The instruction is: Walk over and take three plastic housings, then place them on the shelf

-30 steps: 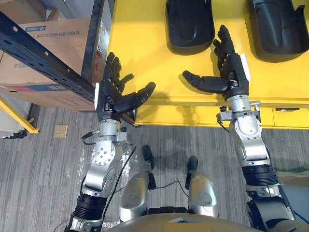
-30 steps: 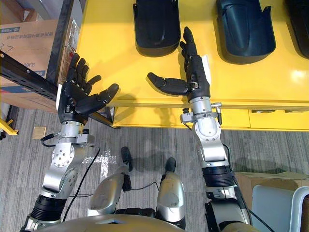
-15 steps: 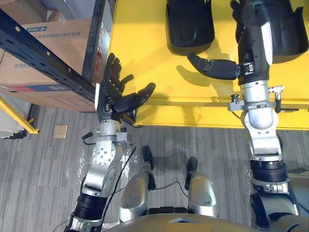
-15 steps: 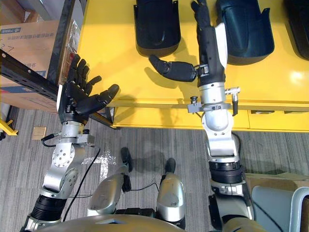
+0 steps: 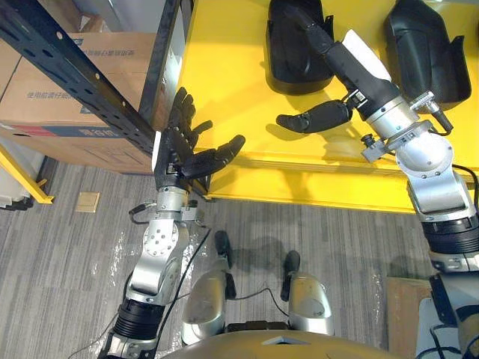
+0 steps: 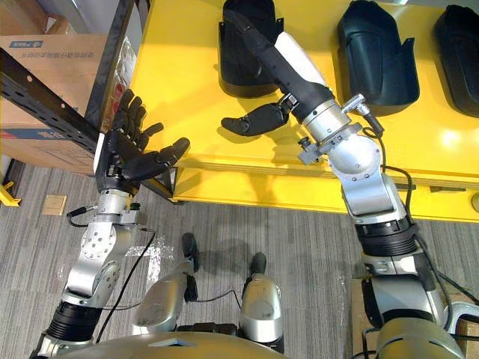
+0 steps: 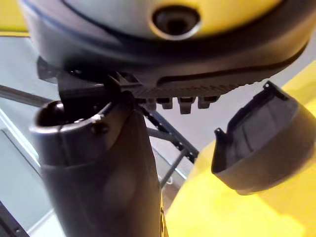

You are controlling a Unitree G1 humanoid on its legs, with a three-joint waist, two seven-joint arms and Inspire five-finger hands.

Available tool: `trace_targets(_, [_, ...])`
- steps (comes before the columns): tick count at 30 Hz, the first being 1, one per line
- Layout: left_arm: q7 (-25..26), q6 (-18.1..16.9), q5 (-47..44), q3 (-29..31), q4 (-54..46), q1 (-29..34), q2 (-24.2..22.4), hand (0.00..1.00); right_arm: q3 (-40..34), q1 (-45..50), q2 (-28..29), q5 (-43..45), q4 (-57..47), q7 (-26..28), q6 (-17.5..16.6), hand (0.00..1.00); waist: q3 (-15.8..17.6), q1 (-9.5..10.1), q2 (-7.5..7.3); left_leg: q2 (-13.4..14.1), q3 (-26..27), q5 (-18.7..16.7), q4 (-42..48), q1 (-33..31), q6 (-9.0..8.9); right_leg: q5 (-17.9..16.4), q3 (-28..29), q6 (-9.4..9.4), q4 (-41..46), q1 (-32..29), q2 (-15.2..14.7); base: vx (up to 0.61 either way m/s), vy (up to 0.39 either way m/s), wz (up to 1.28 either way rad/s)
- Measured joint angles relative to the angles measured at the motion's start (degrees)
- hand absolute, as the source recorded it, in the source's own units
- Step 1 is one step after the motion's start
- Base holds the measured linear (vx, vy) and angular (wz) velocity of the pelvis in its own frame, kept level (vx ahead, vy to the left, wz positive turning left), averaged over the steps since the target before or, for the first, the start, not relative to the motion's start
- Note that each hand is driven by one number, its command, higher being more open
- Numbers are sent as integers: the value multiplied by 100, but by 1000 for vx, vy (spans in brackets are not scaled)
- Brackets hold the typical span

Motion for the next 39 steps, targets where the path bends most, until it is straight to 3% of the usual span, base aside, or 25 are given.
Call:
trace_targets(7, [-84,-30,-1,28,1,11,15,100,339,-347,-376,-5,313,151,222,100,1,62,-2,6,8,2,11,0,1,3,3,1,-8,0,5,0,0,0])
trace_targets(22, [-107,-175,-1,70,9,148,223,100,576,-476,-562,14,244,1274,856,100,11,101,-19,92,96,-22,17,17,-33,17,48,-12,-79,0,84,6,-16,-2])
trace_targets(28, [-122,-217,-1,74,14,183,230,100,646,-444,-788,58,-24,1559,966,100,18,145,-36,98,149,-45,18,50,-40,16,118,-12,-82,0,88,4,-7,-4])
trace_targets(39, [-225,-234,-1,73,-33,172,331,100,736,-385,-788,397,-214,1579,968,100,50,247,-149,97,211,-77,15,61,-26,21,164,-2,-130,-2,87,2,-2,-3])
